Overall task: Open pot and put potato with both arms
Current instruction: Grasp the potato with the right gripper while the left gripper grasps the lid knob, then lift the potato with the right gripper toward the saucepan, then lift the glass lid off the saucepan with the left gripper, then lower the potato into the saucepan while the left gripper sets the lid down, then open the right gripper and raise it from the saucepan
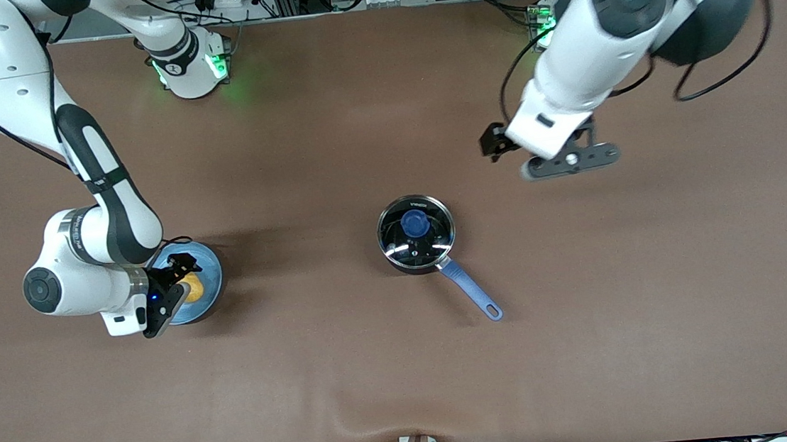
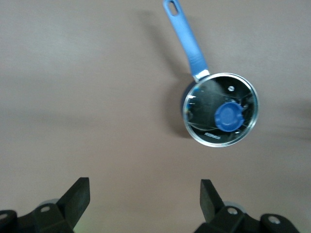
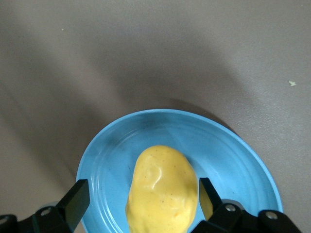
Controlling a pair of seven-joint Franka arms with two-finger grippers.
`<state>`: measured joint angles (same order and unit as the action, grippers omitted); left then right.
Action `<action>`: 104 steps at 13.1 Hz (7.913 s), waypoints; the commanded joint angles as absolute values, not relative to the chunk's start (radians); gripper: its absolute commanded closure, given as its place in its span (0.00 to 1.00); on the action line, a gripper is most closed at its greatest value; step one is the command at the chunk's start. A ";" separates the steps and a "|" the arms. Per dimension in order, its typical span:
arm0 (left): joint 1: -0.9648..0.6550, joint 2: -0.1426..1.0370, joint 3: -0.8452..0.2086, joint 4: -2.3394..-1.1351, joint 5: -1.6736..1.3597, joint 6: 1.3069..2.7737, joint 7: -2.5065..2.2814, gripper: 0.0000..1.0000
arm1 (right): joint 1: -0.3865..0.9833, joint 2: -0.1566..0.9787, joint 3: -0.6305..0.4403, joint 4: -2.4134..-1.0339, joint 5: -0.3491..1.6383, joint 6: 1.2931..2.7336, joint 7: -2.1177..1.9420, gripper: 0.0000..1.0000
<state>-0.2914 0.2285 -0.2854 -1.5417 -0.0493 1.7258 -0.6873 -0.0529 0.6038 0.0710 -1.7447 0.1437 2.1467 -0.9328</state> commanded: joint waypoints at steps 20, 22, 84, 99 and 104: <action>-0.555 0.695 -0.267 -1.431 0.216 2.183 -1.315 0.00 | -0.063 0.603 0.077 -1.720 0.164 2.137 -0.950 0.98; -0.555 0.699 -0.267 -1.433 0.216 2.194 -1.350 0.00 | -0.028 0.583 0.081 -1.700 0.166 2.115 -0.875 0.98; 0.206 0.252 -0.285 -2.120 0.166 2.530 -0.400 0.00 | 0.686 0.877 0.150 -1.427 -0.176 2.589 0.830 0.69; 0.065 0.051 -0.222 -1.411 -0.014 1.528 -0.382 0.00 | 0.643 0.847 0.156 -1.385 -0.163 2.569 0.825 0.00; -0.075 0.020 0.000 -1.442 -0.058 1.466 -0.246 0.00 | 0.630 0.815 0.166 -1.385 -0.161 2.496 0.816 0.00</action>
<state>-0.0537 0.0426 -0.0365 -1.4187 -0.0359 1.4793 -0.2825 0.6471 0.8419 0.1433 -1.3813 -0.1440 2.5406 0.8098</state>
